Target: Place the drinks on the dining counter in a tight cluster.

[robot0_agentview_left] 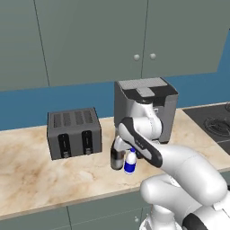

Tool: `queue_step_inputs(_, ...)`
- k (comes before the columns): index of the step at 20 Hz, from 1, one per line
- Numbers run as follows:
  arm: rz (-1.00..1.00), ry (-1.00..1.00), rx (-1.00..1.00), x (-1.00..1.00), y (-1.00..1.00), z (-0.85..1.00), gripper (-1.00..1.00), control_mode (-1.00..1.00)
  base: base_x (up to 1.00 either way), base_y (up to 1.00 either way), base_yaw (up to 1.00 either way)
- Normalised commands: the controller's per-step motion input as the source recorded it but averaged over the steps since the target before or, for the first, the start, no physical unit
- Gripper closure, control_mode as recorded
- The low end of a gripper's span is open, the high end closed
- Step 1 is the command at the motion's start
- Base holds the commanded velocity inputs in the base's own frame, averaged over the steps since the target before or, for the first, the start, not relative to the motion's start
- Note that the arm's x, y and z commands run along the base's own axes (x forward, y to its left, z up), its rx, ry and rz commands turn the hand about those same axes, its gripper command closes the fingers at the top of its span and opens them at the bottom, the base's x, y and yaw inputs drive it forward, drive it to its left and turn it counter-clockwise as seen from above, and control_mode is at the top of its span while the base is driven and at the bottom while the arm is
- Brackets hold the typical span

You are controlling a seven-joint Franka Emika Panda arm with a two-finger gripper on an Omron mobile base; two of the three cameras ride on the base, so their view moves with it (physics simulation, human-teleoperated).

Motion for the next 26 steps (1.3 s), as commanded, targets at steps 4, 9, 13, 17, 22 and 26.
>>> queue_step_inputs(4,0.00,0.00,0.00,0.00,0.00,-0.25,-1.00,-1.00,0.00,0.00,0.00)
queue_step_inputs(9,0.00,0.00,0.00,0.00,0.00,-0.20,-1.00,-1.00,0.00,0.00,0.00)
queue_step_inputs(13,0.00,0.00,0.00,0.00,0.00,-0.12,-1.00,-1.00,0.00,0.00,0.00)
queue_step_inputs(17,0.01,0.00,0.00,0.00,0.00,0.00,-1.00,-1.00,0.00,0.00,0.00)
queue_step_inputs(22,0.00,0.00,0.00,0.00,0.00,0.00,-1.00,-1.00,0.00,0.00,0.00)
queue_step_inputs(26,0.00,0.01,0.00,0.00,0.00,0.00,1.00,-1.00,0.00,0.00,0.00)
